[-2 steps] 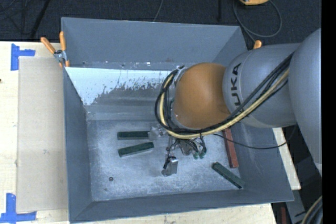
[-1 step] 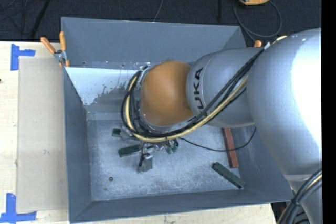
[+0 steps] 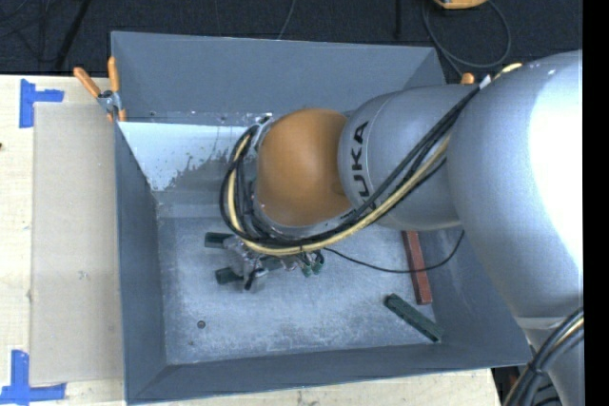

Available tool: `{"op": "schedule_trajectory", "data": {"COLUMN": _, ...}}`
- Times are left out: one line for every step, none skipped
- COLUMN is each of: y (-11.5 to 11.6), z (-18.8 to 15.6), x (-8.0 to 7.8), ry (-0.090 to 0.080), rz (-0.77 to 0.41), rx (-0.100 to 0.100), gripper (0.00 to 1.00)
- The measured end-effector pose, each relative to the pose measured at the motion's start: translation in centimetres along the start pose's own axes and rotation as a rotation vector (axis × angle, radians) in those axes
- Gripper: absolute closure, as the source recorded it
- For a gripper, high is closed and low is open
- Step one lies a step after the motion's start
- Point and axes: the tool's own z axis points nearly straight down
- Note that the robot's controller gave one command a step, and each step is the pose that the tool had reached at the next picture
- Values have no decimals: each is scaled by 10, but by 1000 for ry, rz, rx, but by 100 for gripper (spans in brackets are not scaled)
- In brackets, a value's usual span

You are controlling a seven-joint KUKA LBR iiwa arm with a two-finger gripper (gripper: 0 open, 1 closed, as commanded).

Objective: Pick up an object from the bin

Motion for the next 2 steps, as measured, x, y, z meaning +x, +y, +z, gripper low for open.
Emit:
{"op": "schedule_trajectory", "data": {"y": 44, "z": -104, "x": -47, "ry": -1, "rz": -258, "rx": 1, "gripper": 100}}
{"op": "schedule_trajectory", "data": {"y": 42, "z": -185, "x": -46, "ry": -3, "rz": -229, "rx": 3, "gripper": 100}}
